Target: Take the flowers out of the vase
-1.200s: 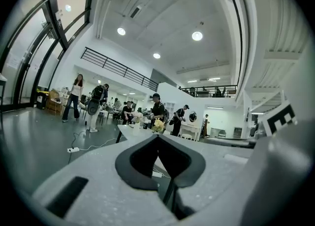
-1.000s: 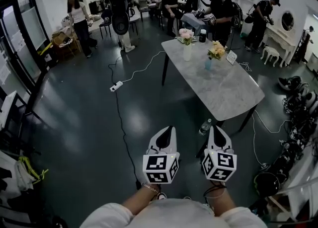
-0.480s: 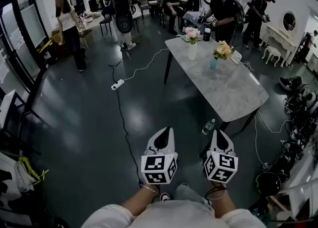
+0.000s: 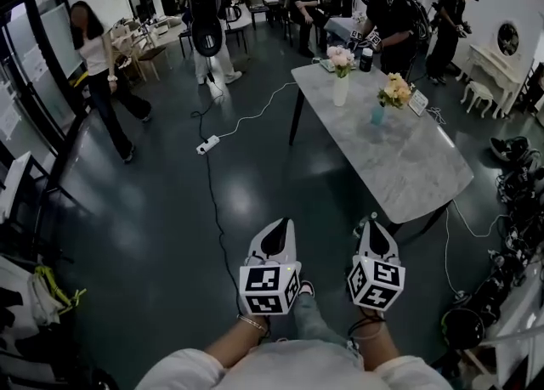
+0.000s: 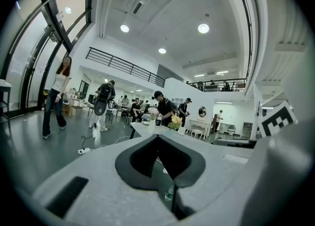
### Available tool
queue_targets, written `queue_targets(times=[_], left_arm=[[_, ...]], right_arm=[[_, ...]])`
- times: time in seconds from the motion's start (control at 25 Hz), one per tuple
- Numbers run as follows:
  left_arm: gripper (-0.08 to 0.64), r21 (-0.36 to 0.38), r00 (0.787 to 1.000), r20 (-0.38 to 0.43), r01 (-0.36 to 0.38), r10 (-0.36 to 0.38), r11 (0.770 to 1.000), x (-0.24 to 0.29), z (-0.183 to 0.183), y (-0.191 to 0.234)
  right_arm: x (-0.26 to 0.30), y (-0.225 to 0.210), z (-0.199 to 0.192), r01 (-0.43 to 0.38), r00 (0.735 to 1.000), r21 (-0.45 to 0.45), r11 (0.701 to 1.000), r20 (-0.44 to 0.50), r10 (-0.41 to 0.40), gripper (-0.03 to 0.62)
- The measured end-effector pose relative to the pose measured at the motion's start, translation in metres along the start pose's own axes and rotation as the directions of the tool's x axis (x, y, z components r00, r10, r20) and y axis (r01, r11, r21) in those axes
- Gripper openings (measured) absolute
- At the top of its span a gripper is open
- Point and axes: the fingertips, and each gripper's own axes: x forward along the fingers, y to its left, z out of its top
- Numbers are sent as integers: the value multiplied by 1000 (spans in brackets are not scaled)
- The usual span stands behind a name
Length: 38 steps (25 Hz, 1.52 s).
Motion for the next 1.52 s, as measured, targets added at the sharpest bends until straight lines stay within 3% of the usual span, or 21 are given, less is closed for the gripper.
queue_targets(times=[0.24,0.6,1.52], left_arm=[[9,36,1000,7,-8,8,999,63,20,15],[9,51,1000,-12,-6,6,999,145,35,16],[9,16,998,-30,-53,53,998,278,39,41]], right_arm=[[67,-10,22,-11,999,20,1000,38,11,2],[143,-43,39,2,1000,41,999,16,-2,2],[277,-77,53,-28,998,-5,1000,-51,28,2]])
